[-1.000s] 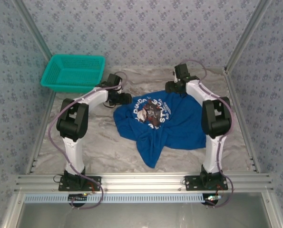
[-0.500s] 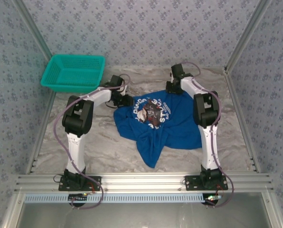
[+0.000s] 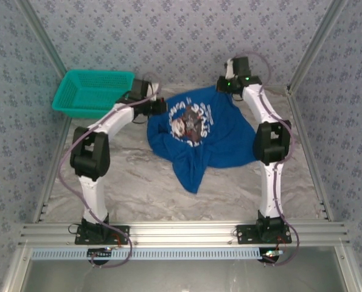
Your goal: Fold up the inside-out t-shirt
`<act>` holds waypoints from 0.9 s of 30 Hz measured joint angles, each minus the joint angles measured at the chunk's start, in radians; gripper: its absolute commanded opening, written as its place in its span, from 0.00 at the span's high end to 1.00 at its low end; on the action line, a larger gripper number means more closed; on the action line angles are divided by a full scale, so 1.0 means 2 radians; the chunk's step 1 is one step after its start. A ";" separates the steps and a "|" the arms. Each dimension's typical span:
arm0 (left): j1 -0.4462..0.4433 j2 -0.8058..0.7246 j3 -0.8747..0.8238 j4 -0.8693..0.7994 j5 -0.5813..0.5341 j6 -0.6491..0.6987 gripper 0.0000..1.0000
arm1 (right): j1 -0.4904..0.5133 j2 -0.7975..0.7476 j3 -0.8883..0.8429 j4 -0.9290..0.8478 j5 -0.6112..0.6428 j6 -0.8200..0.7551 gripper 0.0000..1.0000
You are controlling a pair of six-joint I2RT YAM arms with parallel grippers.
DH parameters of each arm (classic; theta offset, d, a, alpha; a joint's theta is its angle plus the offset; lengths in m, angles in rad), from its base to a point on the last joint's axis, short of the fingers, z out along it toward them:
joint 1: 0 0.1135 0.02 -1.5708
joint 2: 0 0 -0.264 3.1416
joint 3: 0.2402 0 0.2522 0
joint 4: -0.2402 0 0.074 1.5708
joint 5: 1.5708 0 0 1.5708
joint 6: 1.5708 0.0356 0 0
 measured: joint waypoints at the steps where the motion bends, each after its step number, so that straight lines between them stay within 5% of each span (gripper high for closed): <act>1: -0.001 -0.029 0.001 0.013 -0.001 0.003 1.00 | -0.002 -0.026 0.000 0.002 -0.005 -0.003 1.00; 6: -0.022 -0.187 -0.038 0.079 -0.010 0.038 0.99 | 0.003 -0.225 -0.120 0.053 -0.005 -0.018 1.00; 8: -0.040 -0.255 -0.094 0.106 -0.011 0.055 0.91 | 0.012 -0.327 -0.218 0.073 0.005 -0.021 0.98; 10: -0.062 -0.306 -0.166 0.123 -0.011 0.073 0.88 | 0.025 -0.420 -0.329 0.086 0.023 -0.020 0.92; 14: -0.105 -0.349 -0.311 0.109 -0.013 0.092 0.64 | 0.035 -0.551 -0.540 0.065 0.070 0.008 0.61; 19: -0.166 -0.333 -0.462 0.029 -0.012 0.084 0.43 | 0.036 -0.623 -0.717 -0.012 0.130 0.045 0.46; 22: -0.187 -0.343 -0.480 0.012 -0.010 0.079 0.29 | 0.044 -0.655 -0.740 -0.004 0.131 0.051 0.44; 27: -0.163 -0.326 -0.426 0.026 -0.081 0.040 0.31 | 0.134 -0.524 -0.679 0.079 0.105 0.038 0.43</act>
